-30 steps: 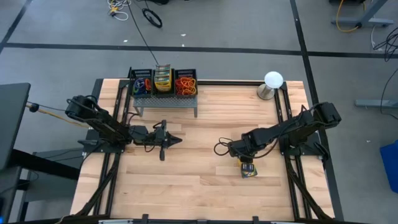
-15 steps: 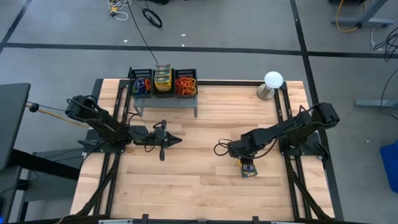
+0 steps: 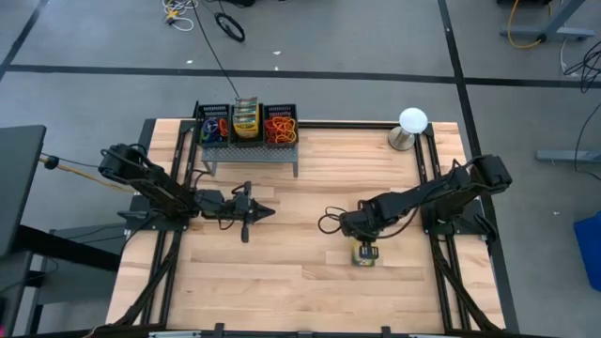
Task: Pick & Place Office Desk Supplies
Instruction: Put the yellow crayon box into the middle black bin
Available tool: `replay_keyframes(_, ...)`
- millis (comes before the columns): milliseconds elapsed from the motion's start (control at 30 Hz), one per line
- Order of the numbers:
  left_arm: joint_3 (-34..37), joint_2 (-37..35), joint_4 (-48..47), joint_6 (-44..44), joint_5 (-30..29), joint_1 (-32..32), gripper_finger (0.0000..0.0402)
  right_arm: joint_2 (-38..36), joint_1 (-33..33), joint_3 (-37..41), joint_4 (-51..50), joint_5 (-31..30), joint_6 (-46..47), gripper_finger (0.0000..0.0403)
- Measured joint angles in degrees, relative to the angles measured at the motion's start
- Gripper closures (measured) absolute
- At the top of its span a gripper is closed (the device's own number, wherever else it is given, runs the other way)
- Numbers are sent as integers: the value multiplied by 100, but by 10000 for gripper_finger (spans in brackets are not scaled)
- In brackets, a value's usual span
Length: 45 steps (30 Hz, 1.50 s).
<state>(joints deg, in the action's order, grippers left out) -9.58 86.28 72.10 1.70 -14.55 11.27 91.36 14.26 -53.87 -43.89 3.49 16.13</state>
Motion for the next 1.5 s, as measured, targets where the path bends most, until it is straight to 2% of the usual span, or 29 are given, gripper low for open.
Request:
replay_keyframes(100,0,0,-44,2,0,0,390,-36,222,-289,-292,-673,244,392)
replay_keyframes(367,2,0,-126,26,-57,2,390,-28,1250,-903,-1218,-3378,1589,399)
replay_keyframes(500,2,0,-135,26,-213,2,390,195,1650,-918,-1369,-4262,2111,400)
replay_keyframes(700,0,0,-202,46,-345,0,390,1015,1786,-1158,-1639,-4958,2204,401)
replay_keyframes(1000,0,0,-210,137,-343,2,390,2494,1880,-2852,-3287,-6013,2358,402)
replay_keyframes(1267,1,0,-294,156,-345,2,390,3598,2031,-3486,-3548,-6578,2357,403)
replay_keyframes(1500,0,0,-462,228,-466,2,390,3780,2182,-3663,-3604,-6626,2698,403)
